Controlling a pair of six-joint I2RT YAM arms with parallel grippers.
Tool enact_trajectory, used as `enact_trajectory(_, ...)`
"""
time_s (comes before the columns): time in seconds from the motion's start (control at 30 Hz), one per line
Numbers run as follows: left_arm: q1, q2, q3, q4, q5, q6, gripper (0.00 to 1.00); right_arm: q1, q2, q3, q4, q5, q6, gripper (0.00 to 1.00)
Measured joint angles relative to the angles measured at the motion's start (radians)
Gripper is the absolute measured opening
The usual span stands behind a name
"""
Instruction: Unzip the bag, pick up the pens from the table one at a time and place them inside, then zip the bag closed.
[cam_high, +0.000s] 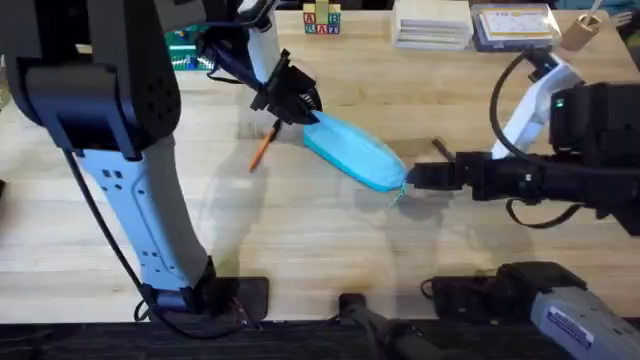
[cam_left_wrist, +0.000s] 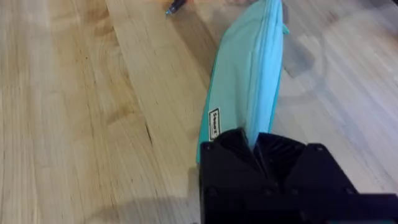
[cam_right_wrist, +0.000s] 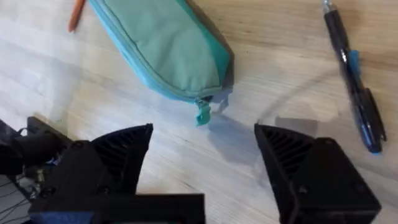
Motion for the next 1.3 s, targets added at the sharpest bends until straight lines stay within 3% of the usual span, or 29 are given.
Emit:
enact_trajectory(0.5,0.0,0.0,0.0,0.0,0.002,0.0,0.042,0.116,0.254,-0.002,0.166,-0.022,0.0,0.995)
enact_trajectory(1.3,0.0,0.0,0.0,0.0,0.006,-0.001,0.042,0.118,0.288,-0.002,0.17,-0.033,0.01,0.941)
